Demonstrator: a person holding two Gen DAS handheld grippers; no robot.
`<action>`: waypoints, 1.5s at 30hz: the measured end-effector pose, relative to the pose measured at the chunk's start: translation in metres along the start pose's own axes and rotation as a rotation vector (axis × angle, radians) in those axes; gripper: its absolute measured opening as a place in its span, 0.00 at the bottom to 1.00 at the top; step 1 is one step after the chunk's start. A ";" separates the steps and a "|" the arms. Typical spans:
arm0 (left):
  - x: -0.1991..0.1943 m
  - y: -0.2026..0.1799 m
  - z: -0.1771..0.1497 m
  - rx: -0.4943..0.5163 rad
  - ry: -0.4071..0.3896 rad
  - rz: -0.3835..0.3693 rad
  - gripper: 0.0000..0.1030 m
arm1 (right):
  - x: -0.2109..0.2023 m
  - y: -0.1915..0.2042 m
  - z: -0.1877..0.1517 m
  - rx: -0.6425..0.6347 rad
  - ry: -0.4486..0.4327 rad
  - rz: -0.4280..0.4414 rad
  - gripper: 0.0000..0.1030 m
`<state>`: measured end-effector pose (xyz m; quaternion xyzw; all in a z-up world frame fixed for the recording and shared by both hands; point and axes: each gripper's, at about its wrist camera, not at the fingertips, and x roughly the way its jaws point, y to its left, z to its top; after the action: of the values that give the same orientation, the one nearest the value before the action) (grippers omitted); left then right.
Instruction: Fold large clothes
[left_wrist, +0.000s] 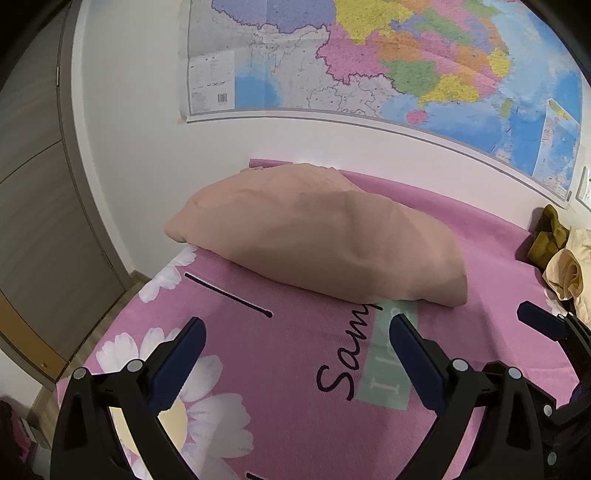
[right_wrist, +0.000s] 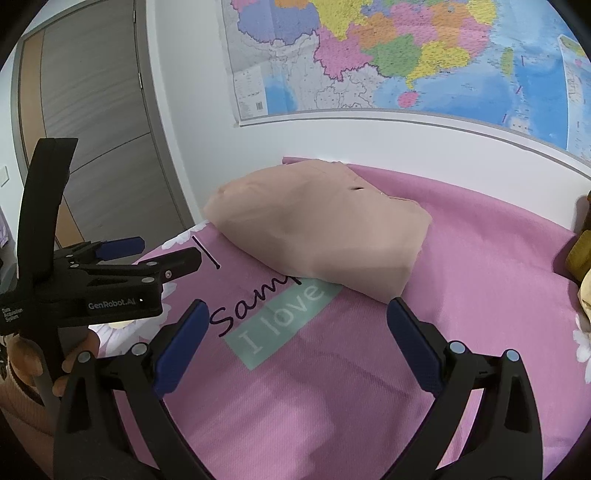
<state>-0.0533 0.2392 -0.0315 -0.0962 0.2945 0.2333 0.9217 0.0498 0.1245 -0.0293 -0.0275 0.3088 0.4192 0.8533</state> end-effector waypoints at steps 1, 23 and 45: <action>0.000 0.000 0.000 0.000 0.000 -0.002 0.93 | -0.001 0.000 0.000 0.000 -0.002 -0.001 0.93; -0.007 -0.006 -0.004 0.020 -0.005 -0.004 0.93 | -0.010 -0.002 -0.002 0.015 -0.015 0.009 0.93; -0.003 -0.011 -0.007 0.026 0.010 -0.008 0.93 | -0.011 -0.002 -0.005 0.037 -0.014 0.005 0.93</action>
<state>-0.0540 0.2257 -0.0350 -0.0868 0.3019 0.2253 0.9223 0.0434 0.1142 -0.0282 -0.0082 0.3104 0.4156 0.8549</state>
